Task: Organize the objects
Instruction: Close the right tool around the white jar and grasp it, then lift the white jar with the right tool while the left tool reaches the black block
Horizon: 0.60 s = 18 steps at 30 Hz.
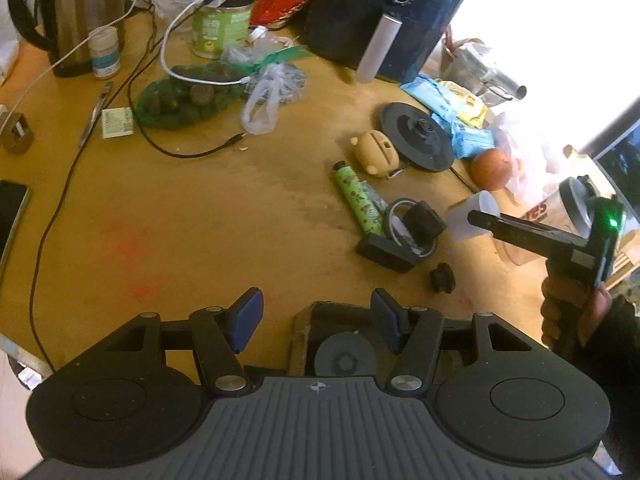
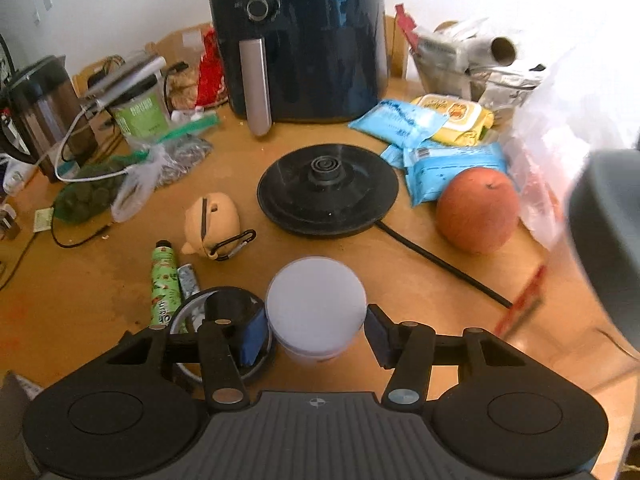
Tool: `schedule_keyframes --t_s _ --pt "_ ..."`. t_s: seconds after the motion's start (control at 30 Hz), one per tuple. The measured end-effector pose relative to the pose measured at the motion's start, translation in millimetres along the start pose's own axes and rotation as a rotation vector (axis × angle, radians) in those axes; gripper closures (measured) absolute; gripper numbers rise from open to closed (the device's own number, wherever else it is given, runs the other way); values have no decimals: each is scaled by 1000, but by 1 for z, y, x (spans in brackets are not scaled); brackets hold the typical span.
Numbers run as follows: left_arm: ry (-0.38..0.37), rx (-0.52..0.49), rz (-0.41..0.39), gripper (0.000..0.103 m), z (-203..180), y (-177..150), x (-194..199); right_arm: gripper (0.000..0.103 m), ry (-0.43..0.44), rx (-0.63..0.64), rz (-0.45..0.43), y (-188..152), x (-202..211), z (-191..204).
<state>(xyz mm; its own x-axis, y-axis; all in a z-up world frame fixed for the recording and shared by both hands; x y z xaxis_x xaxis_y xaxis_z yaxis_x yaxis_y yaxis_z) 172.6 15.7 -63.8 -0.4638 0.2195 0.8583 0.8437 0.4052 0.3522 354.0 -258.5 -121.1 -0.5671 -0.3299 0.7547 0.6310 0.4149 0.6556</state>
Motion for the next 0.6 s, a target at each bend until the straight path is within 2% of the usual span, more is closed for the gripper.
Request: schedule_keyframes --t_s 0.4,0.6 --pt "-42 -76 10 44 -31 -1 -6 47 -2 70 55 -50 23 9" --pt "-43 -99 20 44 -37 1 -11 47 -5 88 56 -57 27 13"
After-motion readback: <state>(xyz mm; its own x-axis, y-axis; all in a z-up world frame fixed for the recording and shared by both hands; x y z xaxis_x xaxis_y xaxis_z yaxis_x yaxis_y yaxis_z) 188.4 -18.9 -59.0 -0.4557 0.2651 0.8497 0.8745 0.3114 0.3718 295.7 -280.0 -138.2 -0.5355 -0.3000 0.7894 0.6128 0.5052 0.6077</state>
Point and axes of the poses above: each gripper's, at about its wrist camera, not at the fingertips, and x roughly against the way its jaws point, z to its left, y to its top, the point moved 4 cm from there along -x, roughly the way its jaws point, and after that the axes turned 12 degrees about x, right-handed, at the moved point
